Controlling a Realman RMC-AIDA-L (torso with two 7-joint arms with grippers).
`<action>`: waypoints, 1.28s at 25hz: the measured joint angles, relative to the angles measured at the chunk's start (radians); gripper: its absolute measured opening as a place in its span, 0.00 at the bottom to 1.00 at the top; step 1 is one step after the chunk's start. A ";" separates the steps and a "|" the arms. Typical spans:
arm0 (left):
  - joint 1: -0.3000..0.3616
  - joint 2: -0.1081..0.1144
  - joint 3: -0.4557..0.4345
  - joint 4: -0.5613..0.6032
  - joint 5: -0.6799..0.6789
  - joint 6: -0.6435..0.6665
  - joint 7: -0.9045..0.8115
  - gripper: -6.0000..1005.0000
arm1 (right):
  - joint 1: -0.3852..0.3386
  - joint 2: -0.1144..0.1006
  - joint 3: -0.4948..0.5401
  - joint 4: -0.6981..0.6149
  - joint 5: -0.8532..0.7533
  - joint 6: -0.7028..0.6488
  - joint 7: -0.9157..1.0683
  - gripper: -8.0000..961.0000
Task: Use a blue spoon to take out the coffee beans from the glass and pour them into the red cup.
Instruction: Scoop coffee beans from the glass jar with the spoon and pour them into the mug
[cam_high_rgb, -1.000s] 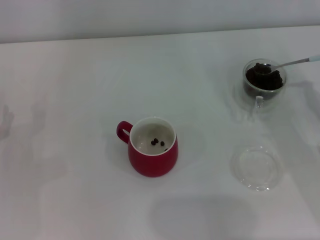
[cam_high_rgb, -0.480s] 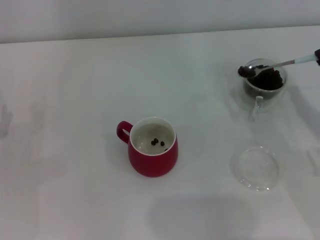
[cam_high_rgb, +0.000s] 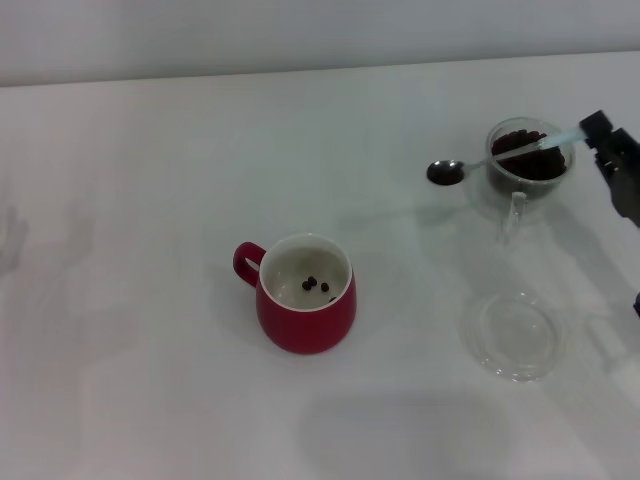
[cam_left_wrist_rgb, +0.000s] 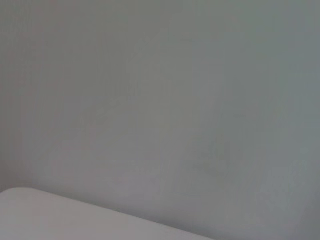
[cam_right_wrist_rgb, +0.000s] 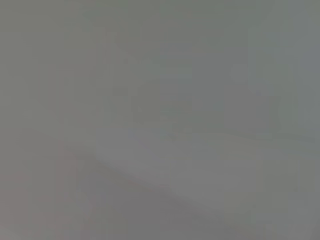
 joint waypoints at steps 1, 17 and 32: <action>0.000 -0.001 0.000 0.000 0.000 0.000 0.001 0.88 | 0.001 0.001 -0.001 0.003 -0.008 -0.003 -0.003 0.16; 0.001 -0.005 0.000 0.000 0.000 0.010 0.004 0.88 | 0.019 0.007 0.007 0.119 -0.121 -0.060 -0.104 0.16; 0.004 -0.006 0.000 0.000 0.000 0.008 0.004 0.88 | 0.037 0.012 0.090 0.158 -0.267 -0.075 -0.177 0.16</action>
